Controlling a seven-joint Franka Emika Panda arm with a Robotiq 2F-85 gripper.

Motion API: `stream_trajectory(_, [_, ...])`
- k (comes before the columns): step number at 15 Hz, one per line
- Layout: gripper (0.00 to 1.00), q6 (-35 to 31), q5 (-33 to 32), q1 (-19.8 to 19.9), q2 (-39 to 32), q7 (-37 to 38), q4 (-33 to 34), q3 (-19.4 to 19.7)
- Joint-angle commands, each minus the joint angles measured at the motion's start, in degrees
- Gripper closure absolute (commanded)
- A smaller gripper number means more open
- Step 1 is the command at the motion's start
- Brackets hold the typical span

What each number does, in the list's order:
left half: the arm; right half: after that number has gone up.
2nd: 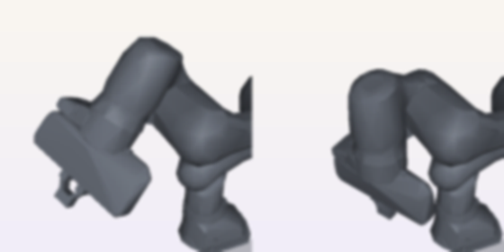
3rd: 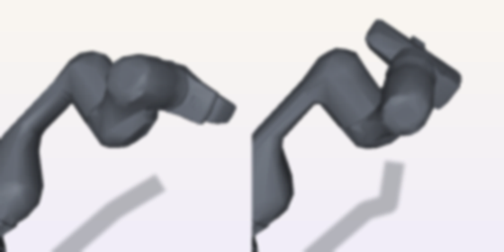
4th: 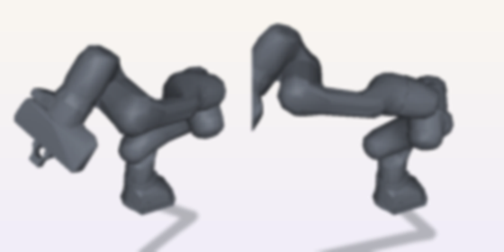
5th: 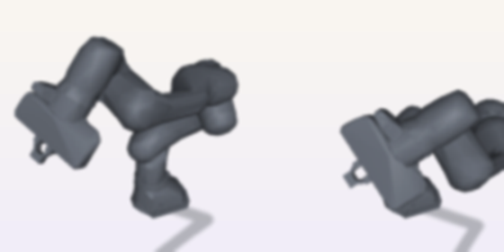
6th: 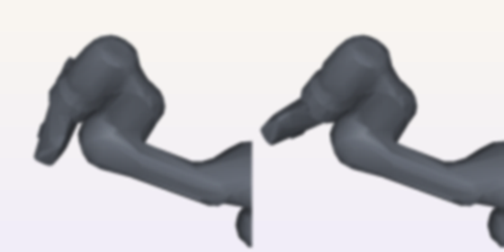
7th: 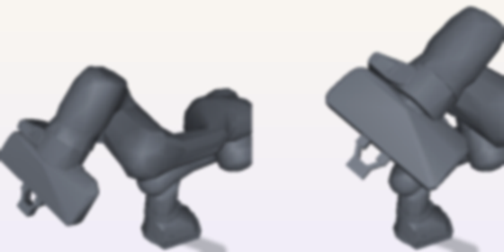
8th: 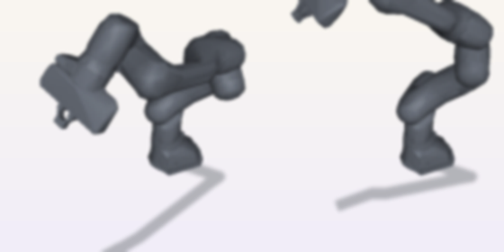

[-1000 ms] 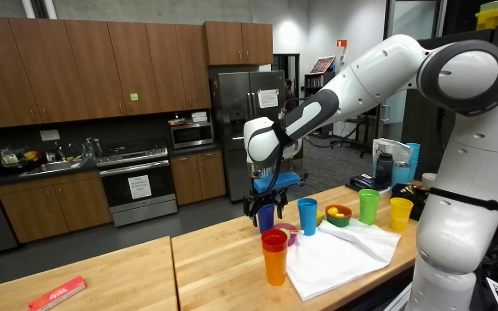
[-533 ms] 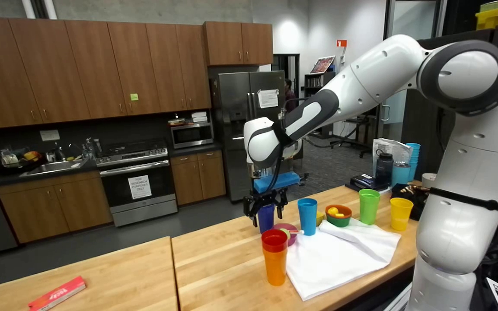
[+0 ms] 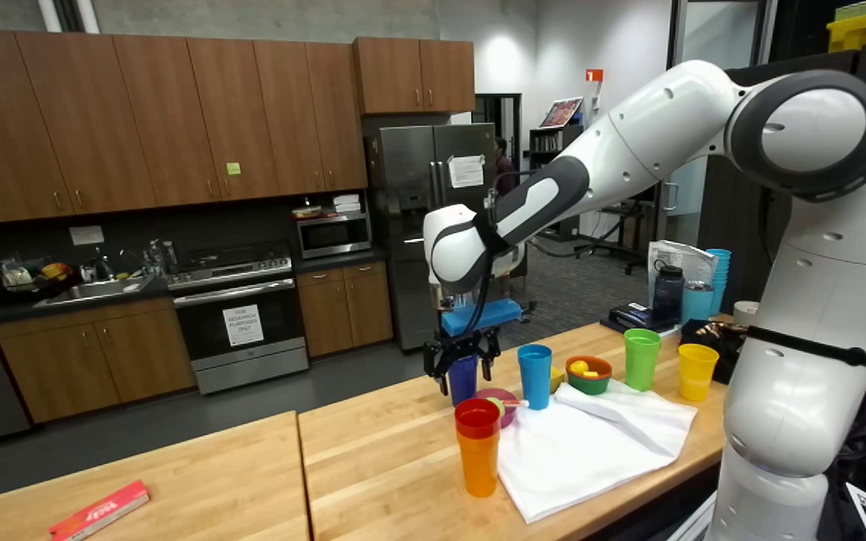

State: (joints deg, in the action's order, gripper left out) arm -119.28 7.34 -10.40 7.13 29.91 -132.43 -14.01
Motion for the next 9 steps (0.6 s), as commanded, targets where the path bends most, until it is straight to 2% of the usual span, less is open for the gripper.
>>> stream_trajectory(1, [0.0, 5.2, -4.6, -0.3, -0.7, -5.9, 1.7, 0.1])
stream_trajectory(7, [0.0, 16.2, -9.5, -0.1, -1.3, -23.4, 7.1, 1.5])
stream_trajectory(9, [0.0, 15.1, -10.6, -0.1, -0.7, -30.1, 7.8, 2.1])
